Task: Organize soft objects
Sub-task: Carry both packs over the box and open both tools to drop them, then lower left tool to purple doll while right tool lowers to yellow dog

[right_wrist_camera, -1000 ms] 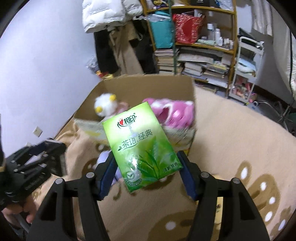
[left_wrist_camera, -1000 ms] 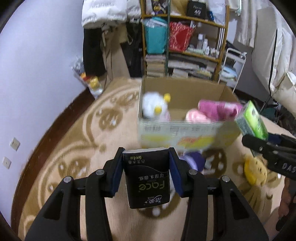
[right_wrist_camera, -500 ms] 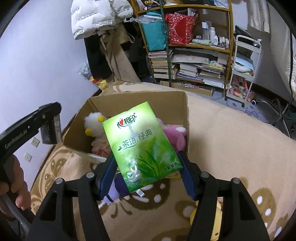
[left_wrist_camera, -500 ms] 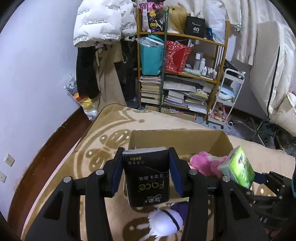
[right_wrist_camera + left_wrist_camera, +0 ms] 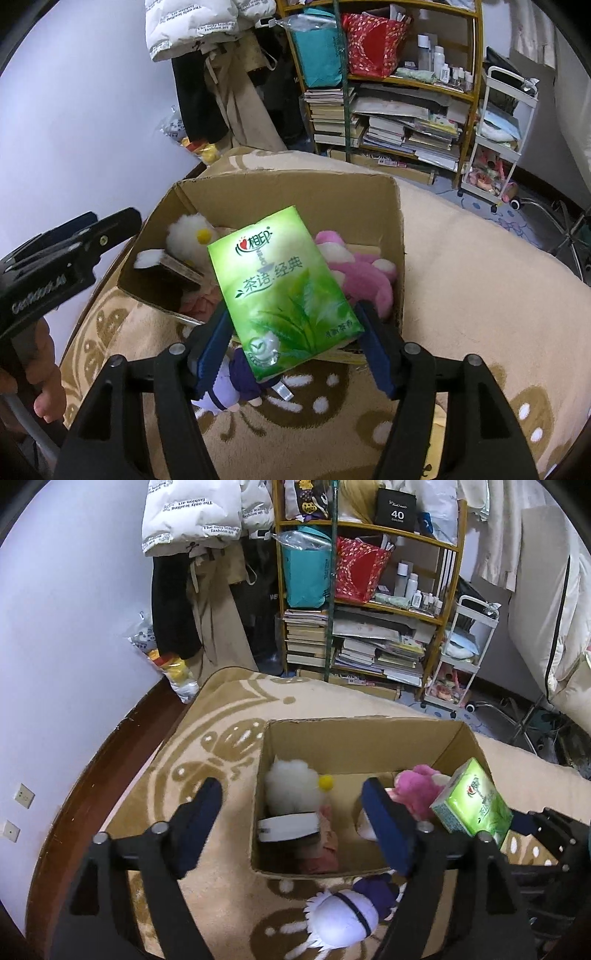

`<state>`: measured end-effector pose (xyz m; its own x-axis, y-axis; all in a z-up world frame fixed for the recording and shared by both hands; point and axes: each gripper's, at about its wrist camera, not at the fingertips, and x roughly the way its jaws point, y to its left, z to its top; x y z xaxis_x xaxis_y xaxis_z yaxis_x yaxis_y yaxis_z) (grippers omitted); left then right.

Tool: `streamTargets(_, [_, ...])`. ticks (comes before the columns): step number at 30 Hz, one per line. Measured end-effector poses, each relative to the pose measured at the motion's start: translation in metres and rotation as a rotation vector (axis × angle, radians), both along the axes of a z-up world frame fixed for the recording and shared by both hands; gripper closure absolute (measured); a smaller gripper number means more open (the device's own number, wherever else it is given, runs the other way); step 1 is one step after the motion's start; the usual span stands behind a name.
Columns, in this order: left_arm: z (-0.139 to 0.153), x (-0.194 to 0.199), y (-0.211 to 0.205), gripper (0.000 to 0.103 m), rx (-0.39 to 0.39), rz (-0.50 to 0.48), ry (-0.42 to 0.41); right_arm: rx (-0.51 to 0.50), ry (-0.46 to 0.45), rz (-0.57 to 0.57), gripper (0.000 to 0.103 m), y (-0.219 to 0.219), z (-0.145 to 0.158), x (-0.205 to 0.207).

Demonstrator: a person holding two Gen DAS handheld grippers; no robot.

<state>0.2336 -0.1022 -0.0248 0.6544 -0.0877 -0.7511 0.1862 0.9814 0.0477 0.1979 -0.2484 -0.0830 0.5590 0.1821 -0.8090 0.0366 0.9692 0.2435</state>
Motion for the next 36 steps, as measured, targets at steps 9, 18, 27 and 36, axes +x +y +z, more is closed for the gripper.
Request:
streamTargets(9, [0.014,-0.009,0.02,0.003,-0.039,0.053,-0.022,0.042,-0.013,-0.02,0.011,-0.004,0.013,-0.009])
streamTargets(18, [0.027,-0.029,0.038,0.002,-0.012,0.066,-0.038,0.004,-0.048,-0.03,0.009,-0.012,0.037,-0.037])
streamTargets(27, [0.019,-0.055,0.042,0.002,0.024,0.046,-0.023,-0.057,-0.022,-0.044,0.009,-0.025,0.046,-0.071])
streamTargets(36, [-0.007,-0.07,0.04,0.002,-0.002,0.027,0.047,-0.086,0.075,-0.116,0.009,-0.04,0.026,-0.089])
